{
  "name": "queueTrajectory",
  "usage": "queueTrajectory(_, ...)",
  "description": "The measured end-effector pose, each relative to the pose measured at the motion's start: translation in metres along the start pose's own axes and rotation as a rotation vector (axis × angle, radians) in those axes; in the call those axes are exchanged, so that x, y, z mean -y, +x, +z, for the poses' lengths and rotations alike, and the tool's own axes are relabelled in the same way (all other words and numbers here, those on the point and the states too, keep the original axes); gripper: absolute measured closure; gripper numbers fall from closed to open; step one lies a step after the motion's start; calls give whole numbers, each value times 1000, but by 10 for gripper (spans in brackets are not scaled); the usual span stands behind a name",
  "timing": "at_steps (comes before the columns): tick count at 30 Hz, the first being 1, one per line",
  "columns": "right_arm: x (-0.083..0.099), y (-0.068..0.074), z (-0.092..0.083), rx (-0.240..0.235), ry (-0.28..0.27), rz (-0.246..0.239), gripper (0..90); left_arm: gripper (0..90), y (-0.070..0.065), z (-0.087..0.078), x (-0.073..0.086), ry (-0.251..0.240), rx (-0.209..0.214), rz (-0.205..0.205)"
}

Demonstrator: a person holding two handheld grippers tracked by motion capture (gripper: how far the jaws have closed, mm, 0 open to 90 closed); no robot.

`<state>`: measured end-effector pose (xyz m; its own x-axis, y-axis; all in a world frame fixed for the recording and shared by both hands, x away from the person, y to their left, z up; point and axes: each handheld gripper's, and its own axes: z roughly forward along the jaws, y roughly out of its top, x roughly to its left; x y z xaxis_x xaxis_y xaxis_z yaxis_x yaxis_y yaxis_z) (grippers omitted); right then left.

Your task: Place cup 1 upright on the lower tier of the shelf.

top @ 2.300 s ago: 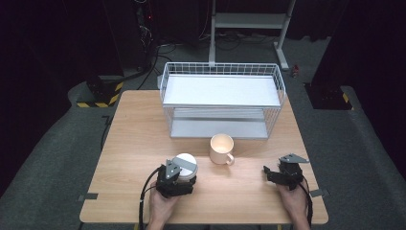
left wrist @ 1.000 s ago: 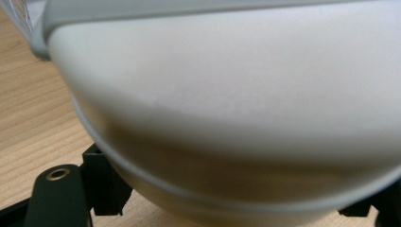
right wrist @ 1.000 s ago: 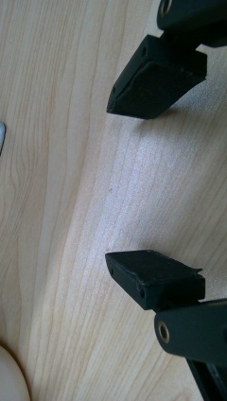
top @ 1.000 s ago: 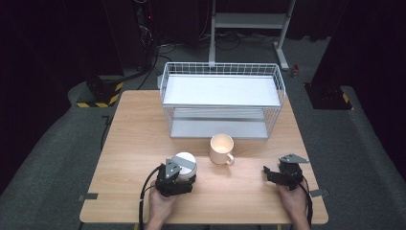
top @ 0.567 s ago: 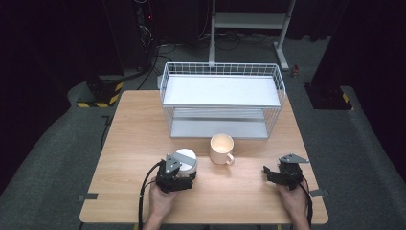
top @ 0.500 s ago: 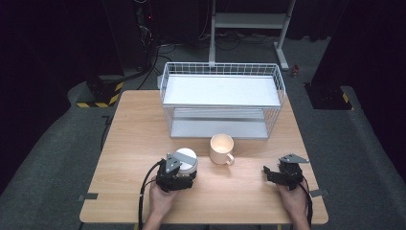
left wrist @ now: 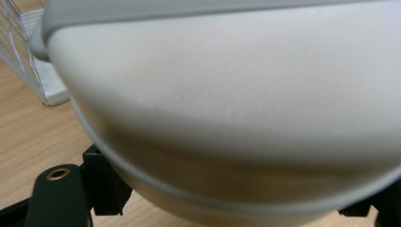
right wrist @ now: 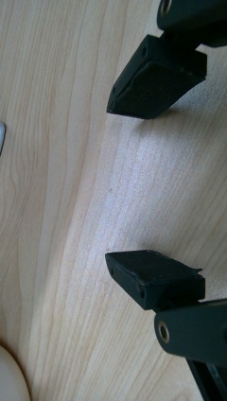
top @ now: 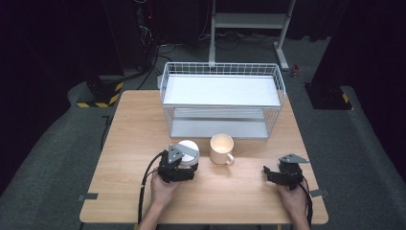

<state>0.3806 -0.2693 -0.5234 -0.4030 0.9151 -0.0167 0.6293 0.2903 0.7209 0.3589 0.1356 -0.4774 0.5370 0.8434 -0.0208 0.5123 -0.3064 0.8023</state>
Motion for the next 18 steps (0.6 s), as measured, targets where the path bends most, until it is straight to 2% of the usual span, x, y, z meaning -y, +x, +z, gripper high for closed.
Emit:
queueTrajectory(4,0,0,0,0,0,-2,251,193,4,1,-7,2,0,9)
queueTrajectory(7,0,0,0,0,0,-2,251,193,5,2,-9,9,-14,20)
queueTrajectory(13,0,0,0,0,0,-2,251,193,11,6,-17,-14,1,-16)
queueTrajectory(14,0,0,0,0,0,-2,251,193,13,8,-20,-10,-12,-5)
queueTrajectory(18,0,0,0,0,0,-1,251,193,15,15,-26,-8,-12,-5)
